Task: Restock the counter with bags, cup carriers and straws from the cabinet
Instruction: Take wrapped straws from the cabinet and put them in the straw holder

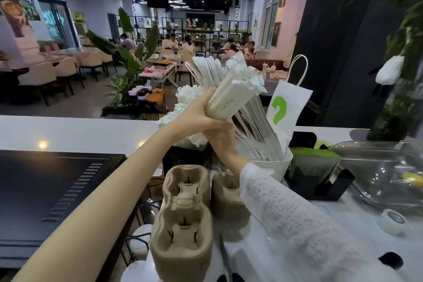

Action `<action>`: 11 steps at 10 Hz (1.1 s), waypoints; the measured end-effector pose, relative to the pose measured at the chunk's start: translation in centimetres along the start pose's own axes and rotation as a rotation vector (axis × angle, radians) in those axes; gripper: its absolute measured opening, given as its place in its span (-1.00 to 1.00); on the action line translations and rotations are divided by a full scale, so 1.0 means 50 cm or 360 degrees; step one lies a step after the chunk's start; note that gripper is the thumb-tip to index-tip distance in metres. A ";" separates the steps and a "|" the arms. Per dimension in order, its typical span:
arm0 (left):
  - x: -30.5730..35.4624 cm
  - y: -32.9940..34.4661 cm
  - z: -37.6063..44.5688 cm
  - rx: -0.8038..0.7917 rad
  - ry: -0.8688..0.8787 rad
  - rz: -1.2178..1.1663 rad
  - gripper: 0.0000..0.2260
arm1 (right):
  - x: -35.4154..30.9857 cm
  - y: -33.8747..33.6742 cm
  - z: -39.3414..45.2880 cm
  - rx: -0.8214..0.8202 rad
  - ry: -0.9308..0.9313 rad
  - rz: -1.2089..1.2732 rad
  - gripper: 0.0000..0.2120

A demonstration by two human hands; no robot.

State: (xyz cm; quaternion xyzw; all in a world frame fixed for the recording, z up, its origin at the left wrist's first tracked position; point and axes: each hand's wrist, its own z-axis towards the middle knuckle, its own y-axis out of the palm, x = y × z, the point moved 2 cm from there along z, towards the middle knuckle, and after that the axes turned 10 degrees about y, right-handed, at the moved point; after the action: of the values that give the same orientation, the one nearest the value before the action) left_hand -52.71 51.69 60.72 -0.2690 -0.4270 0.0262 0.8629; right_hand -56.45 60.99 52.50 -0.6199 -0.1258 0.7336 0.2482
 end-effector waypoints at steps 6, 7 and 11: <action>-0.046 -0.081 0.002 0.0983 0.0334 0.0236 -0.24 | -0.022 0.045 -0.019 -0.0042 0.0126 -0.0392 -0.61; -0.033 -0.086 0.017 0.0965 0.0592 0.0822 -0.44 | -0.016 0.046 -0.008 -0.0111 0.0139 -0.0476 -0.56; -0.117 -0.050 -0.009 0.0457 0.0322 0.1051 -0.71 | 0.040 0.061 -0.046 -0.0099 0.0065 -0.0226 -0.54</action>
State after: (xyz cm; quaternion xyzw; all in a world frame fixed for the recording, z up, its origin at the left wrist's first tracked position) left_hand -56.54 47.76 57.48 -0.2697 -0.2216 0.3360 0.8748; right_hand -55.08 59.17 48.85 -0.6316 -0.1870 0.6972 0.2827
